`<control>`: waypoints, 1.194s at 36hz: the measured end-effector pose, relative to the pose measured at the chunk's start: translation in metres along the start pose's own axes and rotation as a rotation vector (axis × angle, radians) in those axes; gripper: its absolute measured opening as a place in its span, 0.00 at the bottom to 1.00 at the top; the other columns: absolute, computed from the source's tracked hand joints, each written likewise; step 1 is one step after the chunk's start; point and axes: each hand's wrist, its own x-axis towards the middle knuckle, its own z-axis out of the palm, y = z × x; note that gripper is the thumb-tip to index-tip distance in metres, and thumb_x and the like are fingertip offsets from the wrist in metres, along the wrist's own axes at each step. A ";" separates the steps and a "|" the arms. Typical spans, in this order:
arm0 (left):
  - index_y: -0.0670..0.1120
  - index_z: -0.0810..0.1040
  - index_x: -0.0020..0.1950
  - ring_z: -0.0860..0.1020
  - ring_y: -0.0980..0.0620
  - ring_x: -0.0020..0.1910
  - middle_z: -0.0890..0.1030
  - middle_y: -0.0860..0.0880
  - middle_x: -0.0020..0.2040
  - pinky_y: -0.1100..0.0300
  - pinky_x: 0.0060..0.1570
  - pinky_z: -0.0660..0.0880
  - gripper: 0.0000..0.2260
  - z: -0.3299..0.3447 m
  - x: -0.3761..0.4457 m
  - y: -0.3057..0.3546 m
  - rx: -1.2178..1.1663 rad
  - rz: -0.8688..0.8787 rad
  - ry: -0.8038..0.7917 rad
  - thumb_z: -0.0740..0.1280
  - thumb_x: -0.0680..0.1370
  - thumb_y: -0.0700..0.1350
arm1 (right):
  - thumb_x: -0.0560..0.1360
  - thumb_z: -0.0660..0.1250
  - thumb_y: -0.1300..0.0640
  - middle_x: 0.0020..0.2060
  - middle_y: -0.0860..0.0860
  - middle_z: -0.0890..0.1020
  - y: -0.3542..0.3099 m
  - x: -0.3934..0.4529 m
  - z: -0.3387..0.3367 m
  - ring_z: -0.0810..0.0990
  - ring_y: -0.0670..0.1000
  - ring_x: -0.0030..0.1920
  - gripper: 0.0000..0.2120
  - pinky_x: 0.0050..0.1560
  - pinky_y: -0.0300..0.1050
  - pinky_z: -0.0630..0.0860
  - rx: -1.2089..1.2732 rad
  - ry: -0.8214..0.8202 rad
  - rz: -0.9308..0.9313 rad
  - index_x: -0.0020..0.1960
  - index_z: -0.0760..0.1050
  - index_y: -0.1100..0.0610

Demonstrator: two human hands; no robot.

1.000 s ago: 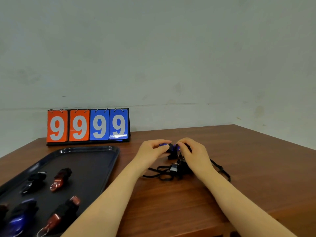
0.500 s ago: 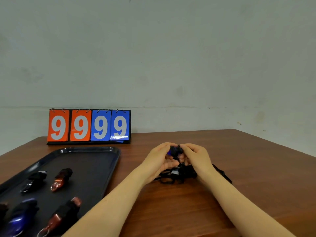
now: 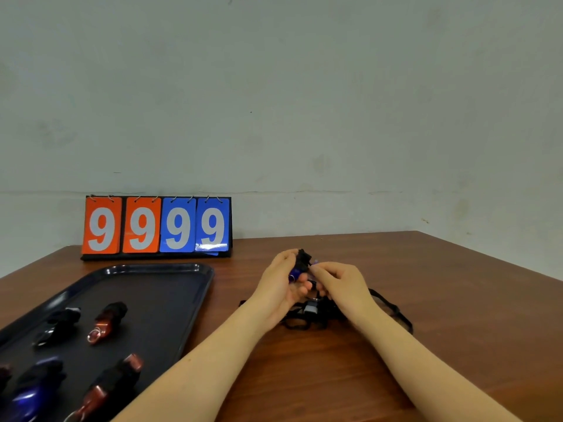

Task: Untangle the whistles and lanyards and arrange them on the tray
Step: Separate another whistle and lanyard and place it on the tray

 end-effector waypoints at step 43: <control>0.45 0.74 0.55 0.62 0.56 0.23 0.65 0.51 0.27 0.66 0.21 0.59 0.11 -0.013 0.010 0.006 -0.122 -0.076 0.056 0.59 0.81 0.51 | 0.81 0.60 0.54 0.34 0.49 0.81 0.001 -0.005 0.003 0.80 0.43 0.35 0.10 0.41 0.37 0.77 -0.174 -0.038 -0.130 0.46 0.78 0.52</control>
